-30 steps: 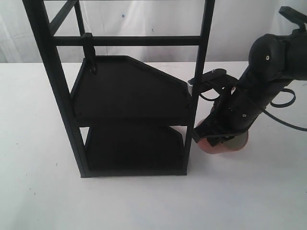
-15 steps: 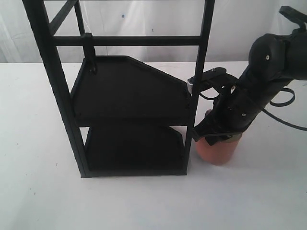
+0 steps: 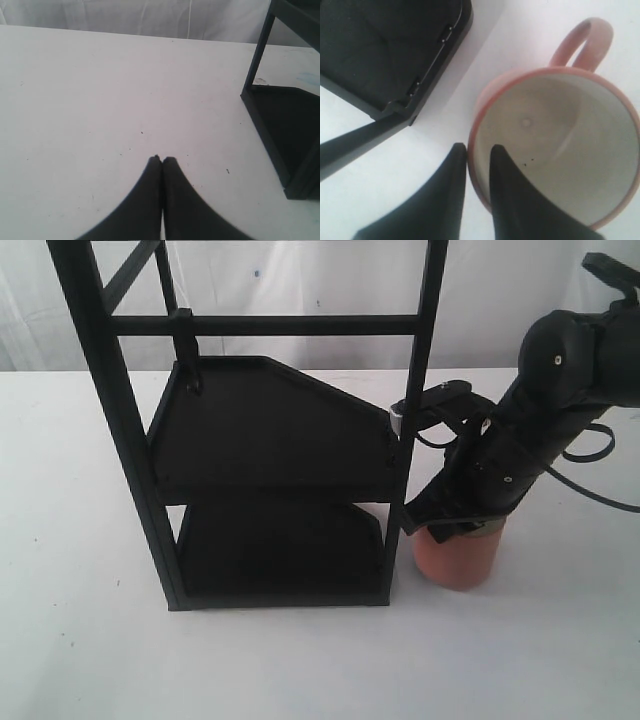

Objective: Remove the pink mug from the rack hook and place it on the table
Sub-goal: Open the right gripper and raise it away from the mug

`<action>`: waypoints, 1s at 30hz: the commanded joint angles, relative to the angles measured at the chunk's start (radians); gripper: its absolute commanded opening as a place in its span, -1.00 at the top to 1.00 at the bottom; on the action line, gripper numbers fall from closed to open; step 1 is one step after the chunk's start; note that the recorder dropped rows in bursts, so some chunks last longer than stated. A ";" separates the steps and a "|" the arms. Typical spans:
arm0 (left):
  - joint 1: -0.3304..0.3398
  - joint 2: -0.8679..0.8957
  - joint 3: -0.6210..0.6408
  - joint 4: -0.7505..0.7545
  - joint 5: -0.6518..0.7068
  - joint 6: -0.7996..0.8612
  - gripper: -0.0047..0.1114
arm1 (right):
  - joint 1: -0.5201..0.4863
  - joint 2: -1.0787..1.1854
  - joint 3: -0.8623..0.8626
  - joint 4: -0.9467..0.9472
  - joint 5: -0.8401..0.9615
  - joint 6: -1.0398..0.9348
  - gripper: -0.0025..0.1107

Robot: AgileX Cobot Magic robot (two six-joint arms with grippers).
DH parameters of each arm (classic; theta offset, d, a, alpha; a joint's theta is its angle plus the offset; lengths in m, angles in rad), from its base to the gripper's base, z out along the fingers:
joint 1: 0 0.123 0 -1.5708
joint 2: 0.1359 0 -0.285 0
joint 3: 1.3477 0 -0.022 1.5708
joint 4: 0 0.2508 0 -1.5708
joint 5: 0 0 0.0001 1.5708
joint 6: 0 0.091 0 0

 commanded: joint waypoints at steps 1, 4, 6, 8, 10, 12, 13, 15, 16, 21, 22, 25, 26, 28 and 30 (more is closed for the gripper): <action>-0.005 0.005 0.004 -0.008 -0.004 -0.001 0.92 | -0.008 -0.005 0.003 -0.001 -0.004 -0.009 0.67; -0.005 0.005 0.004 -0.008 -0.004 -0.001 0.92 | -0.008 -0.005 0.001 -0.001 0.012 -0.009 0.66; -0.005 0.005 0.004 -0.008 -0.004 -0.001 0.92 | -0.008 -0.005 0.001 -0.001 0.014 -0.009 0.63; -0.005 0.005 0.004 -0.008 -0.004 -0.001 0.92 | -0.008 -0.005 0.001 -0.001 0.020 -0.009 0.57; -0.005 0.005 0.004 -0.008 -0.004 -0.001 0.92 | -0.008 -0.006 -0.001 -0.001 0.024 -0.009 0.51; -0.005 0.005 0.004 -0.008 -0.004 -0.001 0.92 | -0.008 -0.011 -0.008 -0.001 0.027 -0.009 0.49; -0.005 0.005 0.004 -0.008 -0.004 -0.001 0.92 | -0.008 -0.015 -0.012 -0.001 0.035 -0.009 0.49; -0.005 0.005 0.004 -0.008 -0.004 -0.001 0.92 | -0.008 -0.030 -0.022 -0.001 0.037 -0.007 0.49; -0.005 0.005 0.004 -0.008 -0.004 -0.001 0.92 | -0.008 -0.045 -0.029 -0.001 0.040 -0.007 0.49; -0.005 0.005 0.004 -0.008 -0.004 -0.001 0.92 | -0.008 -0.123 -0.042 -0.017 0.064 -0.007 0.49; -0.005 0.005 0.004 -0.008 -0.004 -0.001 0.92 | -0.008 -0.144 -0.042 -0.019 0.064 -0.007 0.49; -0.005 0.005 0.004 -0.008 -0.004 -0.001 0.92 | -0.008 -0.201 -0.042 -0.026 0.070 -0.007 0.49; -0.005 0.005 0.004 -0.008 -0.004 -0.001 0.92 | -0.008 -0.221 -0.042 -0.038 0.070 -0.007 0.49; -0.005 0.005 0.004 -0.008 -0.004 -0.001 0.92 | -0.008 -0.276 -0.042 -0.138 0.078 -0.007 0.49; -0.005 0.005 0.004 -0.008 -0.004 -0.001 0.92 | -0.016 -0.327 -0.042 -0.303 0.085 0.085 0.49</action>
